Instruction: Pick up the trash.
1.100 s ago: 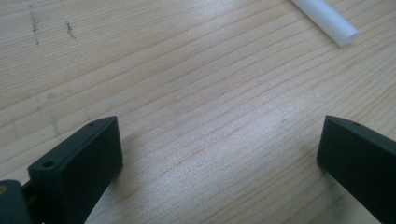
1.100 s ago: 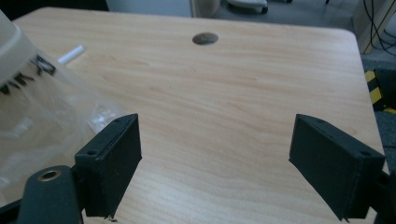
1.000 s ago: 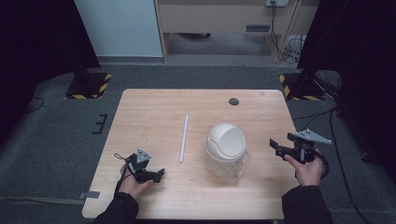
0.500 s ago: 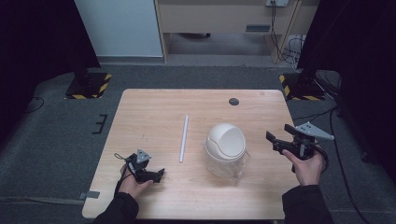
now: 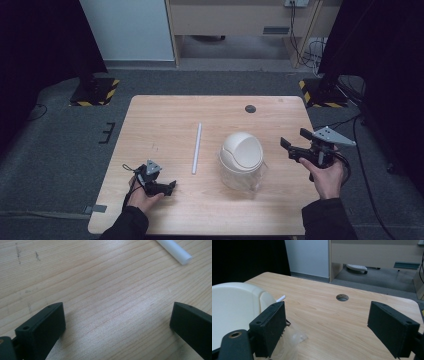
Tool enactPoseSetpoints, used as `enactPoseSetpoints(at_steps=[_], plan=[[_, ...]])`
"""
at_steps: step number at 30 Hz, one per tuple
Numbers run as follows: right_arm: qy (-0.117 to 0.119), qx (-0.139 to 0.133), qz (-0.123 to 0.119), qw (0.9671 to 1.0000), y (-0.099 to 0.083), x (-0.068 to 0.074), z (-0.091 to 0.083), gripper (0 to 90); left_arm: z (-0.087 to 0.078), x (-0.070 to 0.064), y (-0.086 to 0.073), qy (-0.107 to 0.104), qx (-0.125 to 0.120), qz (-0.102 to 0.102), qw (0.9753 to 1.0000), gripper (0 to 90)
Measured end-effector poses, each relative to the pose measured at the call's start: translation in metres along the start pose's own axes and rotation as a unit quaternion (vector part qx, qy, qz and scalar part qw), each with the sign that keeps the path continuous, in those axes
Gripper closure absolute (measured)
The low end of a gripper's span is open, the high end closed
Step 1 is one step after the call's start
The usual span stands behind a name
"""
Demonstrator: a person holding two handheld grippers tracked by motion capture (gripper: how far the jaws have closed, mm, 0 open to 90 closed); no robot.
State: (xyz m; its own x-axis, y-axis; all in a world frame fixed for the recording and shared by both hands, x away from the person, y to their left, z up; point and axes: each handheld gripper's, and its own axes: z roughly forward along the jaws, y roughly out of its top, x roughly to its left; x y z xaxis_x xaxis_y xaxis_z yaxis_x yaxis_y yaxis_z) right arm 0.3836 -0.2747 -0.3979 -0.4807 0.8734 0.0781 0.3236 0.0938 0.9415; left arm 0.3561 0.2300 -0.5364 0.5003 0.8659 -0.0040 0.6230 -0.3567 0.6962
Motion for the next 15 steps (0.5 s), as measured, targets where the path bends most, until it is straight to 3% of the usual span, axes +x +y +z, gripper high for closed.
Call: enactPoseSetpoints(at_steps=[5,9,15], plan=[[0.017,-0.007,0.001,0.9998,0.005,0.009,0.003,15.2,0.000,0.000,0.000,0.000,0.000,0.000,1.0000,0.0],[0.033,-0.001,-0.012,0.9994,0.008,0.020,0.009,15.2,0.000,0.000,0.000,0.000,0.000,0.000,1.0000,0.0],[0.061,0.007,-0.006,0.9981,0.005,0.034,0.024,16.3,0.000,0.000,0.000,0.000,0.000,0.000,1.0000,0.0]])
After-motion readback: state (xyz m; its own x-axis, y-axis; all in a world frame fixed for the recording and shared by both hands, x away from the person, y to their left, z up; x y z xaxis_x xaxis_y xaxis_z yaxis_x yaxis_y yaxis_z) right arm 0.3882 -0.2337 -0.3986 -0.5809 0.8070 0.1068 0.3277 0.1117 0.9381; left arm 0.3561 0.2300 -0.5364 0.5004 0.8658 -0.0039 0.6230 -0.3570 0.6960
